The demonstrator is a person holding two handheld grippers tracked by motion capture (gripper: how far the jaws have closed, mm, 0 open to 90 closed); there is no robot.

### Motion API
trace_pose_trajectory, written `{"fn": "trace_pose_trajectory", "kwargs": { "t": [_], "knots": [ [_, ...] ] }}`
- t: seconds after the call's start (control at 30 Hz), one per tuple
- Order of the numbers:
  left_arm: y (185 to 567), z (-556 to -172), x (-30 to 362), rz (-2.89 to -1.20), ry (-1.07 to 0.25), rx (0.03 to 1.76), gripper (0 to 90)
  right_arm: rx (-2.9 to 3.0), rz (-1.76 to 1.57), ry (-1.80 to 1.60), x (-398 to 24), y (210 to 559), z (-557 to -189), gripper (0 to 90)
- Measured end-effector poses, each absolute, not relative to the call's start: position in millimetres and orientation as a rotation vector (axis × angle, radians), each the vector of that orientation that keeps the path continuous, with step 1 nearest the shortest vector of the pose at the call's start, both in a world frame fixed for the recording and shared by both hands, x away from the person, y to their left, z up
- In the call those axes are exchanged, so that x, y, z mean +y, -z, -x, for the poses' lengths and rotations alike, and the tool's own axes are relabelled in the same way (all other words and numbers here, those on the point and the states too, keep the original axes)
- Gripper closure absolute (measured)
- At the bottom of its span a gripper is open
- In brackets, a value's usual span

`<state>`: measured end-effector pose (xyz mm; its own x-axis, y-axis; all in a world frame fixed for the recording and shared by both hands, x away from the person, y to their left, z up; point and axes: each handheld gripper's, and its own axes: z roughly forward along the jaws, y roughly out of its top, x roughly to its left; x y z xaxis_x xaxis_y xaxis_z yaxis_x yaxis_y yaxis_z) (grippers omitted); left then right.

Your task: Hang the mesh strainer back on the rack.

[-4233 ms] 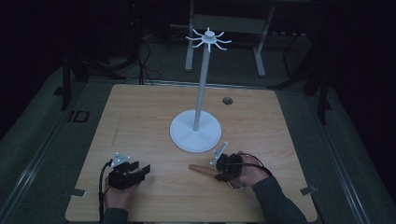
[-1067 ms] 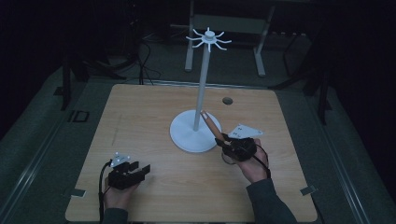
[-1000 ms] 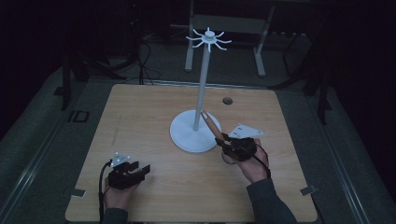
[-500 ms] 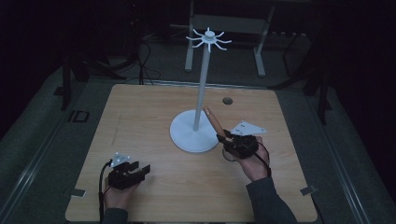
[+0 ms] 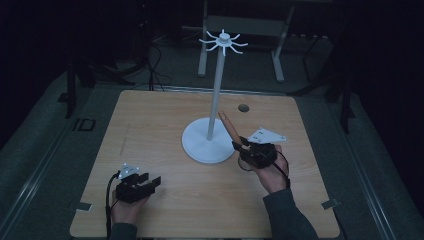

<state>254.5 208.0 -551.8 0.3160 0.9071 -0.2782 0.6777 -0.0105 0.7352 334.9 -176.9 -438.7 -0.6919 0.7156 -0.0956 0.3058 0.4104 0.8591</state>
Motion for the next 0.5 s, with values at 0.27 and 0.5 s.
{"fn": "trace_pose_trajectory", "kwargs": {
  "t": [0.27,0.5],
  "knots": [
    [551.8,-254.6,207.9,-1.752,-0.348,1.429,43.6,2.195,-0.88,-1.225,-176.4,434.3,-335.4,69.9],
    [551.9,-254.6,207.7,-1.752,-0.347,1.429,43.6,2.179,-0.884,-1.241,-176.0,428.5,-336.4,69.9]
  ]
}}
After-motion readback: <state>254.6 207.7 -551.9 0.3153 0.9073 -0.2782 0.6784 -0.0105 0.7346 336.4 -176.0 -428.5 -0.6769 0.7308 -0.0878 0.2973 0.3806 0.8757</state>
